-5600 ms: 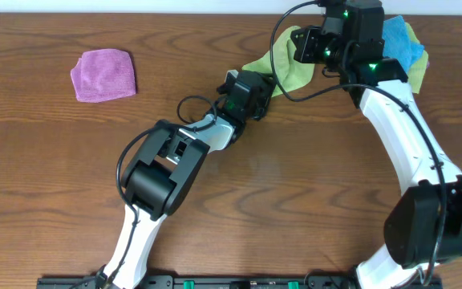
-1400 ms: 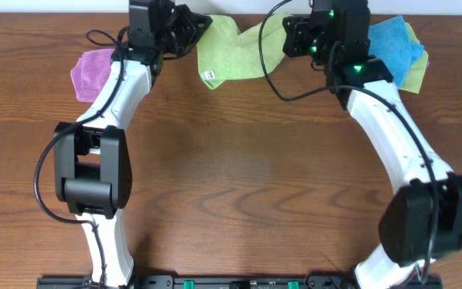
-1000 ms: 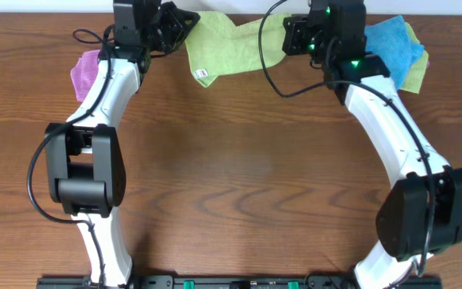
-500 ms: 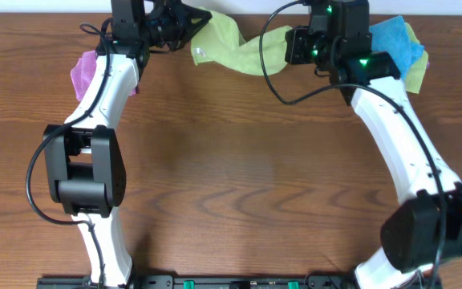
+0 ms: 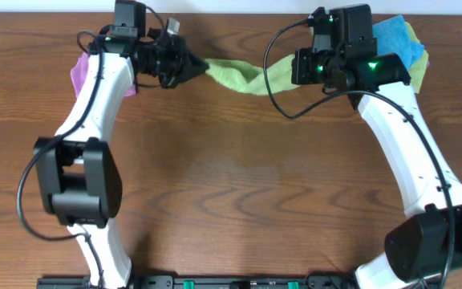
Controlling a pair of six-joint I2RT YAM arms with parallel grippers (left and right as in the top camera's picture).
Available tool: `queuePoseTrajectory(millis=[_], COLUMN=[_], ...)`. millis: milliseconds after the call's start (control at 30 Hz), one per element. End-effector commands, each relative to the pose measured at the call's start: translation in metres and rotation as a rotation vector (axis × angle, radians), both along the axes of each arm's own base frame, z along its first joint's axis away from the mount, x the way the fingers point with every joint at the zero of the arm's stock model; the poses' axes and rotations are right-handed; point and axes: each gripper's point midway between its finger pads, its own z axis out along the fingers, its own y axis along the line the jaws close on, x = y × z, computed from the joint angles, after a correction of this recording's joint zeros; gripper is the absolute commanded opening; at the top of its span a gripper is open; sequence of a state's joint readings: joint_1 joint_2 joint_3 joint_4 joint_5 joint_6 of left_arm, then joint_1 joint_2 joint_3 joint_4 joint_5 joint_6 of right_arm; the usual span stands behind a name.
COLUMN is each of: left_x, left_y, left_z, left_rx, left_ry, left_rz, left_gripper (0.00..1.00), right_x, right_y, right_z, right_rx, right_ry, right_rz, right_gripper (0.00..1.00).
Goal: Fold the cloth
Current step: 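Lower the stretched green cloth toward the table center with both grippers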
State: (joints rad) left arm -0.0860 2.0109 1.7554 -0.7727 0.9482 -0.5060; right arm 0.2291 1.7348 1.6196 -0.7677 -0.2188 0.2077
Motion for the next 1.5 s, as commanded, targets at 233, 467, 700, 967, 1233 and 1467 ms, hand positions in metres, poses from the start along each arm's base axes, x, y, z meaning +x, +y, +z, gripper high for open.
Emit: queuePoseTrajectory(millis=[233,467,700,967,1233,1467], left_x=[-0.065,-0.095,-0.116,-0.135,-0.174,-0.202], left_y=[0.016,0.025,0.026,0.023,0.022,0.026], left_z=[-0.011,-0.030,-0.053,-0.074,-0.104,-0.128], left_rx=[0.234,0.293,0.287,0.257,0.232,0.233], left_ry=[0.032,0.117,0.193,0.224,0.271,0.336], left_rz=[-0.185,-0.266,-0.298,-0.292,-0.285,-0.295], left_gripper=[0.06,0.06,0.06,0.06,0.06,0.06], right_x=[-0.043,-0.062,-0.087,-0.126,-0.146,-0.167], right_y=[0.016,0.008,-0.002,-0.010,-0.011,-0.011], right_z=[-0.009,-0.021,-0.035,-0.054,-0.094,-0.130], right_rx=[-0.067,-0.116,-0.124,-0.078,-0.068,-0.072], right_ry=[0.108,0.191,0.215,0.157,0.241,0.314], right_rz=[0.096,0.096,0.085,0.068,0.049,0.020], right_gripper=[0.02,0.02,0.02,0.01,0.01,0.02])
